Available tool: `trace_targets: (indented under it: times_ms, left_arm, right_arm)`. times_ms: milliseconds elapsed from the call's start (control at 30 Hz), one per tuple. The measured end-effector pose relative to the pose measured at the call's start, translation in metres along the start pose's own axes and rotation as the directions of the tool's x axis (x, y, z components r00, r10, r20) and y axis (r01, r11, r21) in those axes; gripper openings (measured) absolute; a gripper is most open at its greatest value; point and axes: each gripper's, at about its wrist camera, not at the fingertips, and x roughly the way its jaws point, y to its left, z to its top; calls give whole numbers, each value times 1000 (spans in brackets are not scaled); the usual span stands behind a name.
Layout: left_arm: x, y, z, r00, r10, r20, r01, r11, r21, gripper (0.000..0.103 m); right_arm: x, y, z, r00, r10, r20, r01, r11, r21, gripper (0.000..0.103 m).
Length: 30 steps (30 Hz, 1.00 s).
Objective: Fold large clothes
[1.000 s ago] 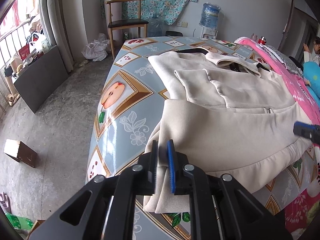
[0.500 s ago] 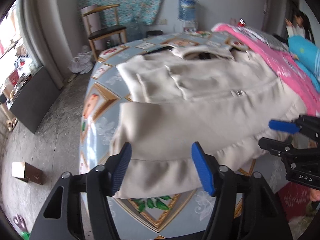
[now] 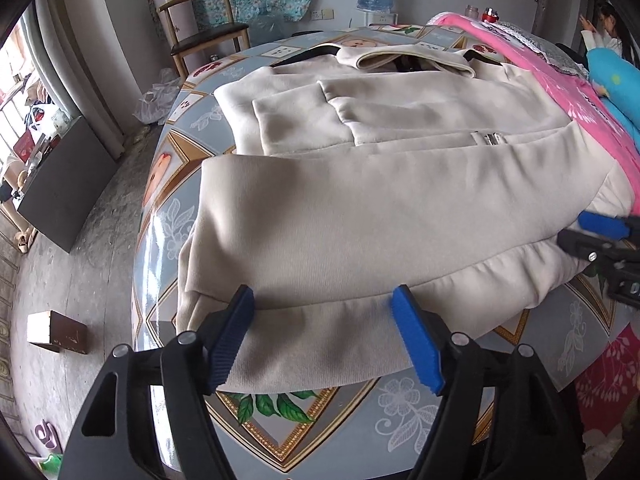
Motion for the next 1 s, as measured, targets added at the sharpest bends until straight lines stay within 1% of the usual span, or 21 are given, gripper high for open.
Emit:
trace_targets:
  times_ms: [33,100,167,233,267,400,567,767,933,1000]
  left_arm:
    - [0,1,0,1000,1,-1,-1,1000,-2,70]
    - [1,1,1,1000,1,-4,-1,1000,-6,71]
    - [1,1,1,1000,0,-7,0,1000,-13,71]
    - [1,1,2,1000,1,-10,-1,1000,-13,71]
    - [1,1,2,1000,2,-11,-2,1000,-12,72]
    - [1,1,1,1000,0,-13,-1,1000,-16,72]
    - [2,2,1,1000,2,-16,-2,1000,-15,72]
    - [3,2,2,1000,5,-24,-6,1000,-13,73]
    - [5,3,2,1000,11,-29,-11,1000,-19,80]
    - [6,4,1,1000,-1,-30,1,1000,-24,82]
  right_arm:
    - [-2,1,-2,1000,-2,20,2,1000,-7,60]
    - [-4,4,-1,1000,-24,20,24,999,-28,62]
    - [-11,2,2,999,-13,36,13,1000,-14,77]
    - [-20,-4,5,997,35,62,-37,999,17,83]
    - [-23,-6,6,996,42,73,-44,999,25,86]
    - [-27,-3,13,996,11,90,-12,1000,4,89]
    - [-22,5,15,996,24,85,-22,1000,-18,92]
    - [-12,13,16,997,17,75,-14,999,-41,92]
    - [-4,11,17,998,22,62,-20,999,-35,92]
    - [2,9,16,999,25,46,-23,999,-29,92]
